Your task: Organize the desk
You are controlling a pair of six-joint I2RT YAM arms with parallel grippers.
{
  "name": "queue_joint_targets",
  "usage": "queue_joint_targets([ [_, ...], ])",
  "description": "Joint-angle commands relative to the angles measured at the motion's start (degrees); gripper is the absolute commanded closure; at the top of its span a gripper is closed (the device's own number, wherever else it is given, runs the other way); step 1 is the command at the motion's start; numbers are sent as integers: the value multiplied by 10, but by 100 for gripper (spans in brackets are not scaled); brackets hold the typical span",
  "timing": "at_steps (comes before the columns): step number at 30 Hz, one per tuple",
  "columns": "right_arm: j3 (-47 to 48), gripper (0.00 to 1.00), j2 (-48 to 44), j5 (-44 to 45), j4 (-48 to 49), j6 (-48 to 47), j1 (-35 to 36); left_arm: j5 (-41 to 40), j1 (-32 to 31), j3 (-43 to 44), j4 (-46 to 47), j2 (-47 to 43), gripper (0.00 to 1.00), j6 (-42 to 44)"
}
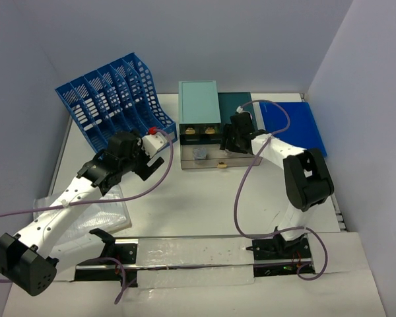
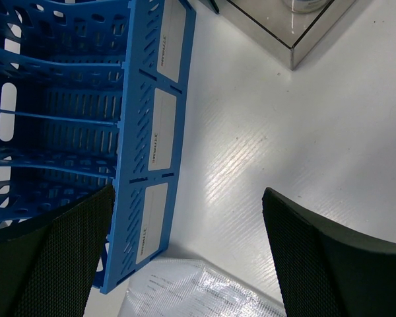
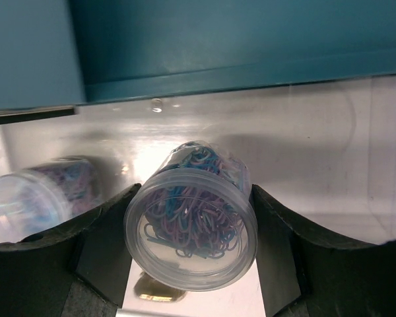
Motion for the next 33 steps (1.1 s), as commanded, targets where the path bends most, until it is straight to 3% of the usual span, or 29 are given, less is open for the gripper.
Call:
queue_joint_targets([
  [1, 23, 29, 14, 9, 5, -2, 4, 10, 4, -1, 30, -7, 1, -6],
  [6, 26, 26, -13, 27, -12, -16, 6, 15, 4, -4, 32, -10, 1, -3],
  [13, 39, 14, -78, 55, -50, -40, 8, 20, 4, -7, 31, -9, 1, 3],
  [18, 61, 12, -122, 81, -101, -65, 10, 21, 5, 18, 20, -9, 1, 7],
  [24, -98, 15, -279, 64, -21, -24, 17, 30, 4, -3, 28, -19, 1, 13],
  [27, -219, 21, -350, 17, 69, 27, 30, 10, 10, -16, 36, -21, 1, 12],
  [33, -316, 36, -364, -22, 175, 103, 48, 22, 22, -10, 29, -26, 1, 6],
])
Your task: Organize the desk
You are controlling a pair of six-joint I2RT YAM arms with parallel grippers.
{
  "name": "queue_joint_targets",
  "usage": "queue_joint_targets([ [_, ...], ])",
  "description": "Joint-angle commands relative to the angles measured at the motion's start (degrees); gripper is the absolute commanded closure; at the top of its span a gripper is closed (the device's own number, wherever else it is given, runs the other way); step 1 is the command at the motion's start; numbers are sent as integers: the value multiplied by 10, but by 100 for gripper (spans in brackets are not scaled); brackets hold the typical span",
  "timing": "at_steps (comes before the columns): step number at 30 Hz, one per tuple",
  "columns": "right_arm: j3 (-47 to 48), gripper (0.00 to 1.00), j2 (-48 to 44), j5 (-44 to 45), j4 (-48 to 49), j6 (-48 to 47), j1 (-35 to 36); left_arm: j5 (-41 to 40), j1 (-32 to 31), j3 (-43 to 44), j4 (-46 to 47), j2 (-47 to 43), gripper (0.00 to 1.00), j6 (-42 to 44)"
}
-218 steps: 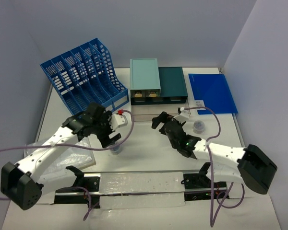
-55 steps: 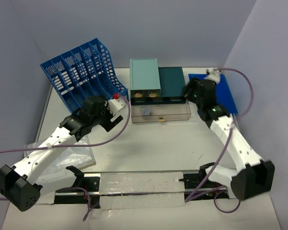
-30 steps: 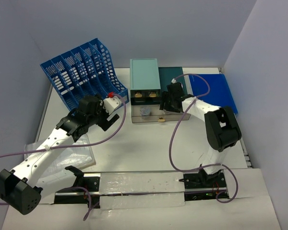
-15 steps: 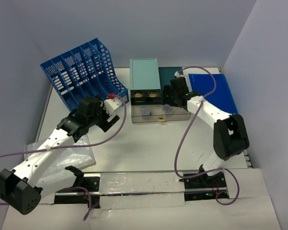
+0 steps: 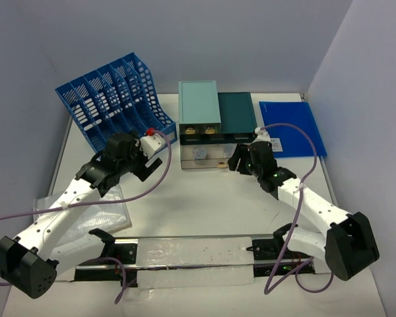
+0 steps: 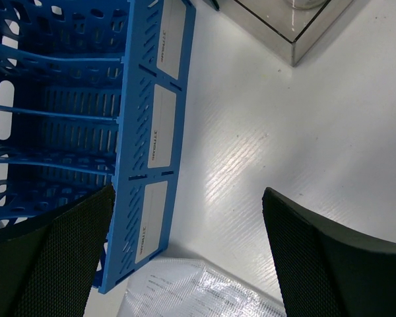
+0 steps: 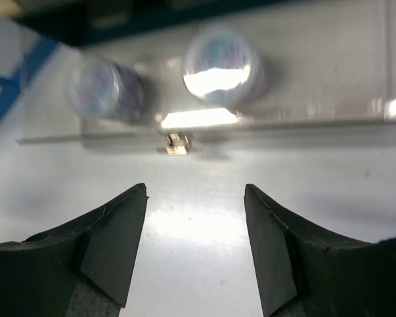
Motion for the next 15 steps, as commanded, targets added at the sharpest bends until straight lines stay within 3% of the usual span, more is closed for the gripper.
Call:
queue_joint_targets([
  [1, -56, 40, 5, -42, 142, 81, 9, 6, 11, 4, 22, -18, 1, -2],
  [7, -97, 48, 78, -47, 278, 137, 9, 18, 19, 0, 25, -32, 1, -3],
  [15, -65, 49, 210, -54, 343, 161, 9, 21, 22, -2, 27, -27, 1, 0],
])
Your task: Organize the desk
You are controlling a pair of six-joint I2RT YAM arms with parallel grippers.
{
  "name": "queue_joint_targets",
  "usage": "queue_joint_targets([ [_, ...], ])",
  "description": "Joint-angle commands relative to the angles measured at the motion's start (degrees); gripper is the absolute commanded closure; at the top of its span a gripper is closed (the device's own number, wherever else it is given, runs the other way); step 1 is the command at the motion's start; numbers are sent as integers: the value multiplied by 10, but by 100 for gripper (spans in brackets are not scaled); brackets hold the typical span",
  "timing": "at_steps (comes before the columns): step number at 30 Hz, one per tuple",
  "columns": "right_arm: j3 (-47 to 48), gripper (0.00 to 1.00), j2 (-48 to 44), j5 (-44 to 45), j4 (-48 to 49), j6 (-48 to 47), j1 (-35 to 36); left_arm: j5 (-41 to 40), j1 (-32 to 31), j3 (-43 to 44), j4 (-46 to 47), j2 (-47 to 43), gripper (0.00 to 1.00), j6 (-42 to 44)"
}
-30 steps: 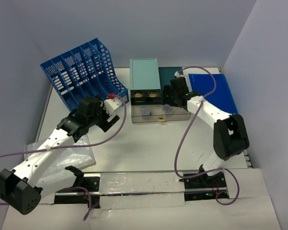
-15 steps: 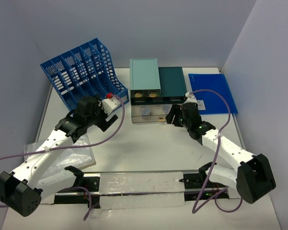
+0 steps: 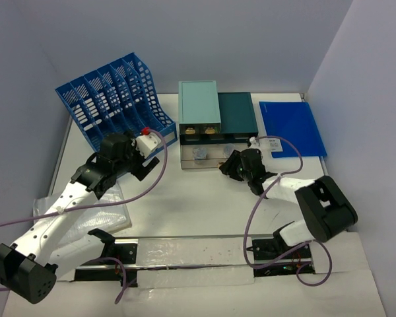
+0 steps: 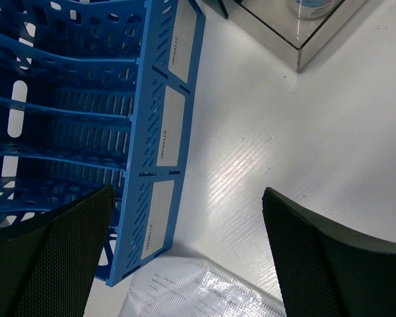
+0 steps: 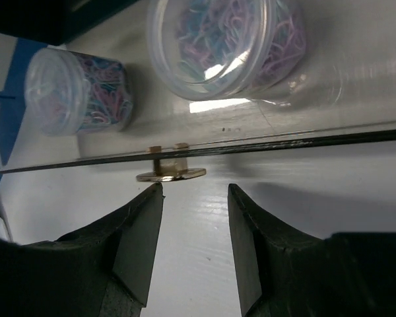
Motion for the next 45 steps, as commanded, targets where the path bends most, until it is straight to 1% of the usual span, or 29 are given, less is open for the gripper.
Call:
queue_joint_targets([
  [1, 31, 49, 36, 6, 78, 19, 3, 11, 5, -2, 27, -4, 1, 0],
  [8, 69, 49, 61, 61, 74, 6, 4, 10, 5, -2, 30, 1, 1, 3],
  [17, 198, 49, 156, 108, 4, -18, 0, 3, 6, -1, 29, 0, 1, 7],
  [19, 239, 49, 178, 113, -16, -22, -2, 4, 5, 0, 29, -5, 1, 8],
  [23, 275, 49, 210, 118, -42, -16, -9, 6, 5, -2, 29, -14, 1, 11],
  [32, 269, 49, 218, 133, -6, 35, -21, 10, 6, 1, 25, -12, 1, 12],
  [38, 267, 49, 210, 140, 8, 31, -21, 8, 5, 1, 26, -10, 1, 11],
  [41, 261, 48, 190, 132, -4, 21, -27, 9, 6, 1, 25, -12, 1, 11],
  [45, 212, 45, 132, 106, -7, 13, -32, 11, 6, 0, 24, -16, 1, 12],
])
